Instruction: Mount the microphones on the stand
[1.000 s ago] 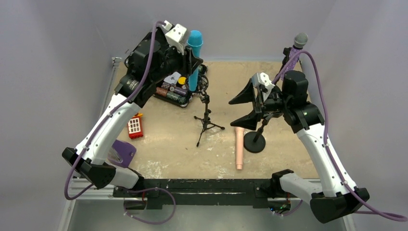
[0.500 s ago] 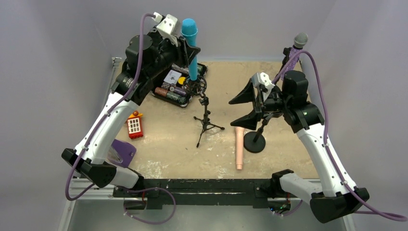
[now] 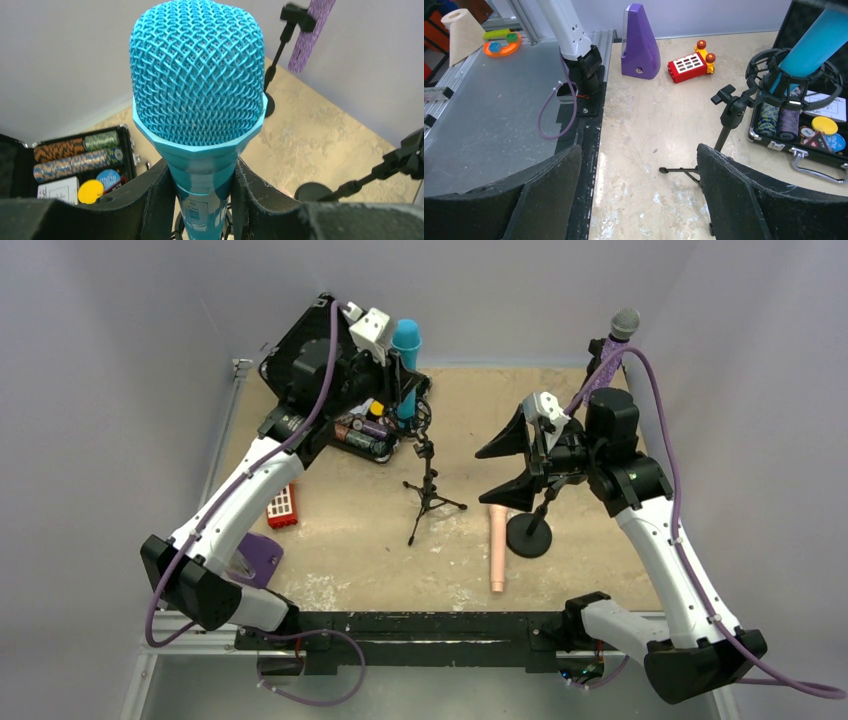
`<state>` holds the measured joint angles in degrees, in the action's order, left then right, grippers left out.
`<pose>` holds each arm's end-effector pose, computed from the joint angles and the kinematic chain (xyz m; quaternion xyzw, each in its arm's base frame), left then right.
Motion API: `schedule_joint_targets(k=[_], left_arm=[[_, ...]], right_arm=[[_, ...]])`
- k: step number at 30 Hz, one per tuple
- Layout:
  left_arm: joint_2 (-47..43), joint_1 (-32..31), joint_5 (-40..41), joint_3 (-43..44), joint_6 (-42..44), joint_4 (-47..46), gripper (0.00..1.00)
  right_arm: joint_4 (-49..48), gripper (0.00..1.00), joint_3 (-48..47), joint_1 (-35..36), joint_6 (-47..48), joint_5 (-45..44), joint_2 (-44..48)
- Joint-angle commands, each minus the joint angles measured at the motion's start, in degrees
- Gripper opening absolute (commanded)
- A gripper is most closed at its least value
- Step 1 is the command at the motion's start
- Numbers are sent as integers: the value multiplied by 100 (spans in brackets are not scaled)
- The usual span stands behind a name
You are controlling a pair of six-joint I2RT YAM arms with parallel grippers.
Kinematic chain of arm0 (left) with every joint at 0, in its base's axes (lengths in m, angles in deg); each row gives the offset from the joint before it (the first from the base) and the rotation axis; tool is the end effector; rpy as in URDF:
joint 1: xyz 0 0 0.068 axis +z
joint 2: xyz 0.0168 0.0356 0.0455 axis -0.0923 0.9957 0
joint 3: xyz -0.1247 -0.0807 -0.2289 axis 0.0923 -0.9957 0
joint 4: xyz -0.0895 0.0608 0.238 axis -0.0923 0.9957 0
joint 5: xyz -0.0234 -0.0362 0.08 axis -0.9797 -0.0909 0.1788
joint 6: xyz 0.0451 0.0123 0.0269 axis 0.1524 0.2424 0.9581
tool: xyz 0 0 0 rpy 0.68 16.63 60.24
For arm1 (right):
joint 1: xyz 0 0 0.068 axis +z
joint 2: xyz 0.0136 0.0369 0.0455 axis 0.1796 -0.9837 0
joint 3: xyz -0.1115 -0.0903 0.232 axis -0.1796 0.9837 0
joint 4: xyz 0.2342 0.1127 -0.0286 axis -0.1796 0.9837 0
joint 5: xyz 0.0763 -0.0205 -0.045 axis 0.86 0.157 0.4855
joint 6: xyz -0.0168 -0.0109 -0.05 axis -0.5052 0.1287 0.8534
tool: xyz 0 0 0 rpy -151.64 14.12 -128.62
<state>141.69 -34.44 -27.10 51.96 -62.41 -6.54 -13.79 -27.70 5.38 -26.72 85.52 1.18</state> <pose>0.2817 -0.1670 0.4527 0.2099 0.6968 -0.3045 0.6145 0.1860 0.0877 0.4125 -0.5038 0.5405 0.4889 0.4636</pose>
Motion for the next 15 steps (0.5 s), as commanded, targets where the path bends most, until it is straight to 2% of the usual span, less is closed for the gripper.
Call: schedule_joint_targets(k=[1,12,13,15], left_arm=[[-399,43,-233,-552,118,-607,0],[-692,41,-299,-1778,-66,-1266,0],[-712,41,-281,-1808,-104,-1262,3],[-750,41,-237,-1833,-208,-1242,21]], right_arm=[[-168,89,54,-17,15,86,122],[-243,89,151,-17,-11,153,211],[-250,89,147,-17,-16,168,207],[-263,89,137,-17,-37,198,191]])
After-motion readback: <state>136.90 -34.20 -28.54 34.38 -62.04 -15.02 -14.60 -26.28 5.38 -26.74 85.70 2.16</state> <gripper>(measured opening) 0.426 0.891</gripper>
